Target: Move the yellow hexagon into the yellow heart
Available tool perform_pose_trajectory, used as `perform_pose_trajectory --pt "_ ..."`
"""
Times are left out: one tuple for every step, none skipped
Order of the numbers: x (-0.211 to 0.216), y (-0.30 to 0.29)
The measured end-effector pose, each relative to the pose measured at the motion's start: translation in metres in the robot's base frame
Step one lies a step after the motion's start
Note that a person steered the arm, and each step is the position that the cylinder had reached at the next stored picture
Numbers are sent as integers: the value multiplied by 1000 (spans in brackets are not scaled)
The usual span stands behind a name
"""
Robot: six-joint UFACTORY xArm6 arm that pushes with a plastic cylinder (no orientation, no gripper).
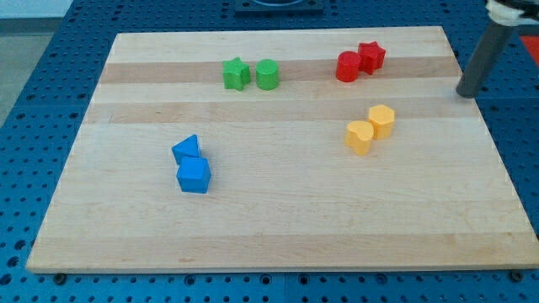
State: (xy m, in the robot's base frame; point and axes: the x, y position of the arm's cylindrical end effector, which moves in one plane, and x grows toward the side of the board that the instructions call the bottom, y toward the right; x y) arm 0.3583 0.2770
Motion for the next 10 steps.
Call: perform_pose_trajectory --pt "0 -16" --pt "1 -27" --pt "1 -43" --pt "13 -46" --pt "31 -46" --pt "43 -54" --pt "45 -79" --pt "45 -111" --pt "50 -128" --pt "73 -128"
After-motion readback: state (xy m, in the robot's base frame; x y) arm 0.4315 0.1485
